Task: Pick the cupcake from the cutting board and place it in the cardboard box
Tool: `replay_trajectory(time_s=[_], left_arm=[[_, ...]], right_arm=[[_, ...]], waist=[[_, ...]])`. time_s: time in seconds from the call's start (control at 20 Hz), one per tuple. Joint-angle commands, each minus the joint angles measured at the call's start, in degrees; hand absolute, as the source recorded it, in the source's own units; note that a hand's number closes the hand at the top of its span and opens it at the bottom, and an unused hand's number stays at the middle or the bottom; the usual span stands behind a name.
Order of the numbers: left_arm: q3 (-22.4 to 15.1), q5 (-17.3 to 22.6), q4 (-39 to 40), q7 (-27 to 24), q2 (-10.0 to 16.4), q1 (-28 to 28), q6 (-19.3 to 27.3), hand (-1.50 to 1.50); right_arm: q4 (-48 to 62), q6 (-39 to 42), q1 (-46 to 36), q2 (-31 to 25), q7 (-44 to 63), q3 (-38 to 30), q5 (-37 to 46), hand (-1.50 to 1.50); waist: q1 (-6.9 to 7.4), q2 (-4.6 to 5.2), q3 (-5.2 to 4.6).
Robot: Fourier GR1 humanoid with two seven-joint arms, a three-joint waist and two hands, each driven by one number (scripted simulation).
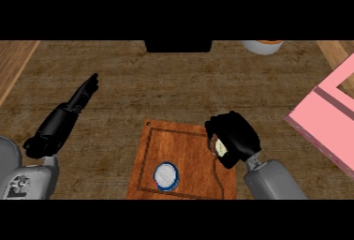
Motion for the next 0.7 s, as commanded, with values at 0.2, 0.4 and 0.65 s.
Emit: replay_trajectory(time_s=[0.2,0.4,0.65], left_arm=[[1.97,1.09,-0.18,0.11,0.83,-1.05,-0.85,0.0],[1.14,-0.17,1.16,0.85,-0.39,-1.47,0.35,0.0],[1.99,1.26,0.15,0.54,1.63,-1.14,-2.21,0.0]], right_arm=[[-25.05,6.59,4.3,-4.85,4.02,-2.24,-0.05,1.5],[-33.53,7.99,4.57,-3.13,9.41,-8.44,-2.83,1.5],[-34.21,6.04,2.05,0.0,16.53,-22.53,-8.74,1.5]], waist=[[-0.08,-0.12,-0.04],[-0.42,-0.12,-0.04],[0.03,0.07,0.01]])
